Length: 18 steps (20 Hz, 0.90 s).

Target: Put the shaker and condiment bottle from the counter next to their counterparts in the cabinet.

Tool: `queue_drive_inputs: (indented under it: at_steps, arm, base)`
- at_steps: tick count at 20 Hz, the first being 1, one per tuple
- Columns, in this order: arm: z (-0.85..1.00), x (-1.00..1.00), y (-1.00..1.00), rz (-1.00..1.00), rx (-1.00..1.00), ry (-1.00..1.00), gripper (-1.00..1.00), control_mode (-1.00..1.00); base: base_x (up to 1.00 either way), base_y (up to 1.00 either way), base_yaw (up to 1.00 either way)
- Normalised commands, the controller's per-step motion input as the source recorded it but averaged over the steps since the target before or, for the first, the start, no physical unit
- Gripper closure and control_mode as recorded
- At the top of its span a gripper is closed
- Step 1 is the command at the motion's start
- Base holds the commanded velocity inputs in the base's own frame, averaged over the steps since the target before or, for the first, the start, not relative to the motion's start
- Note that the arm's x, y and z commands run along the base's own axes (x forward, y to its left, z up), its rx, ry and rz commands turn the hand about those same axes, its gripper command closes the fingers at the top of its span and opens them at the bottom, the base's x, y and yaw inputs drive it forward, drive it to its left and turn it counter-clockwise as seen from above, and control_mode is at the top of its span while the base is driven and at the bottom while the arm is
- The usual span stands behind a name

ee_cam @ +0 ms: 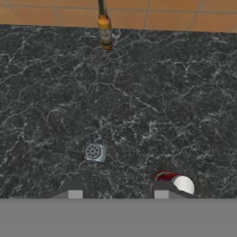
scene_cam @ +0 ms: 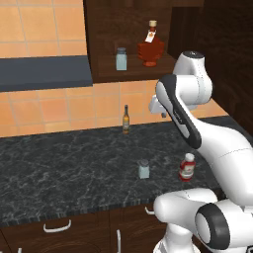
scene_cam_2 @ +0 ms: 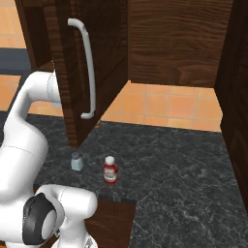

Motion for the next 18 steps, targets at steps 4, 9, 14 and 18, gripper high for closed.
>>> queue_drive_inputs:
  at_steps: [4,9,14,18]
  arm:
    - [0.00,-0.01,0.01,0.00,0.00,0.00,-1.00,-1.00]
    - [-0.01,-0.07,0.10,-0.07,0.00,0.00,-1.00,-1.00]
    - [-0.10,-0.08,0.12,-0.17,0.00,0.00,-1.00,-1.00]
    - [-0.16,-0.01,0.02,-0.24,0.00,0.00,-1.00,-1.00]
  base:
    - [0.00,0.00,0.00]
    - [0.00,0.00,0.00]
    - [0.00,0.00,0.00]
    - [0.00,0.00,0.00]
